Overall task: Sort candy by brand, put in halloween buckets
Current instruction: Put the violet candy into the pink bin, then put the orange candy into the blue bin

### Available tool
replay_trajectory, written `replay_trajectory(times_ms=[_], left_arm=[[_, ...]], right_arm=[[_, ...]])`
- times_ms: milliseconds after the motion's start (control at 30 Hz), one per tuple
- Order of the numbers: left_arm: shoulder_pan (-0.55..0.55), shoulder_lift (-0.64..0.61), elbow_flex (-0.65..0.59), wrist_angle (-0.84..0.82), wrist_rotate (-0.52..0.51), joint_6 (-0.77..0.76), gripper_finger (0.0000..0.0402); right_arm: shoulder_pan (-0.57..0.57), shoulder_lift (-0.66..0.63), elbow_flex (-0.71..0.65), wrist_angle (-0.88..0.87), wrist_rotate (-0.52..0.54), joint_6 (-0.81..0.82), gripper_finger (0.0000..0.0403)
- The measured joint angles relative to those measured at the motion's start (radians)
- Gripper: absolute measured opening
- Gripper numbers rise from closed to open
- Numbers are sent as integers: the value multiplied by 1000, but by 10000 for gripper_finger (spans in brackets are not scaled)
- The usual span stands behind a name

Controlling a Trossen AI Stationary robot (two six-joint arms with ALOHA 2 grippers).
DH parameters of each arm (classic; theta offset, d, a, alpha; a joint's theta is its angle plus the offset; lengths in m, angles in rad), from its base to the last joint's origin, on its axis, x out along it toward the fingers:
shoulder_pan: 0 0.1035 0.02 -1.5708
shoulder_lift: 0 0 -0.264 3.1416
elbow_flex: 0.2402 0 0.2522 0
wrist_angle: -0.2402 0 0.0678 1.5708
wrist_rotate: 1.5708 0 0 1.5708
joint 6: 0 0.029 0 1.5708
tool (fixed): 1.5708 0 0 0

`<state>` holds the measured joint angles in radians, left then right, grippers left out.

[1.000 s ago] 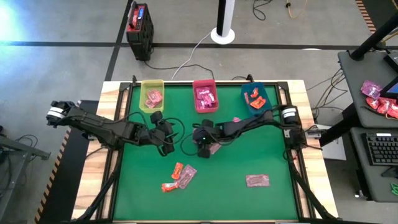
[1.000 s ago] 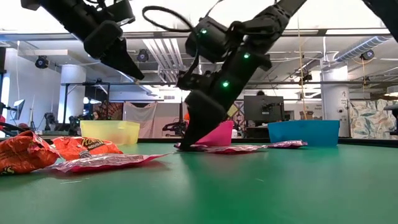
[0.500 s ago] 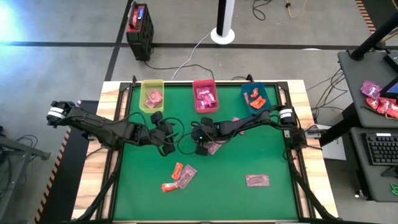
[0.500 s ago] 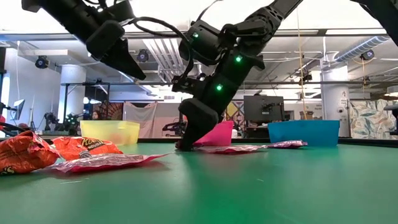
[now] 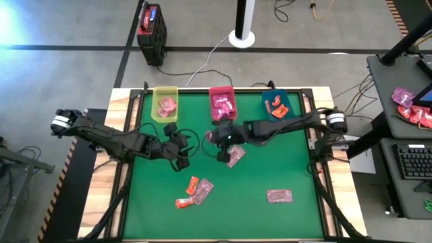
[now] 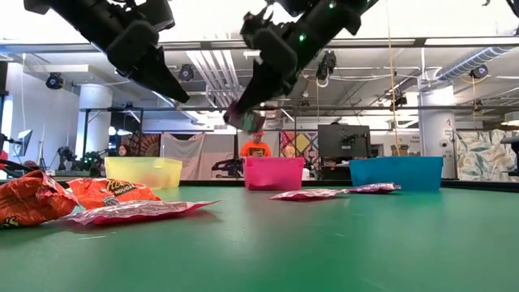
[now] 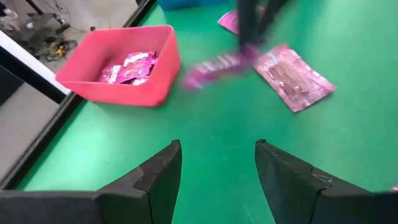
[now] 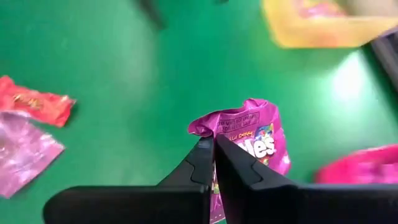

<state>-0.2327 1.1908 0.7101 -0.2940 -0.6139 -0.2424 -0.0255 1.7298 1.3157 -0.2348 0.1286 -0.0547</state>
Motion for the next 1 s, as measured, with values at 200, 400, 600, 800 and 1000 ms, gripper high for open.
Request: replay_trajectory(times_ms=[200,400,600,800,1000], left_arm=[[-19,-2,8,-10,65,-34,187],[-43,-8,16,-15,96,-58,187],[-55,-8,16,-24,118,-112,187],[-55,-8,16,-53,143,-154,187],[-57,-8,16,-86,260,-217,187]], right_arm=[[-98,-94,0,8,104,-26,8],[-253,-58,-1,69,107,25,9],[-393,2,-1,78,-38,194,41],[-437,42,-1,64,-58,242,107],[-417,2,-1,25,-106,246,152]])
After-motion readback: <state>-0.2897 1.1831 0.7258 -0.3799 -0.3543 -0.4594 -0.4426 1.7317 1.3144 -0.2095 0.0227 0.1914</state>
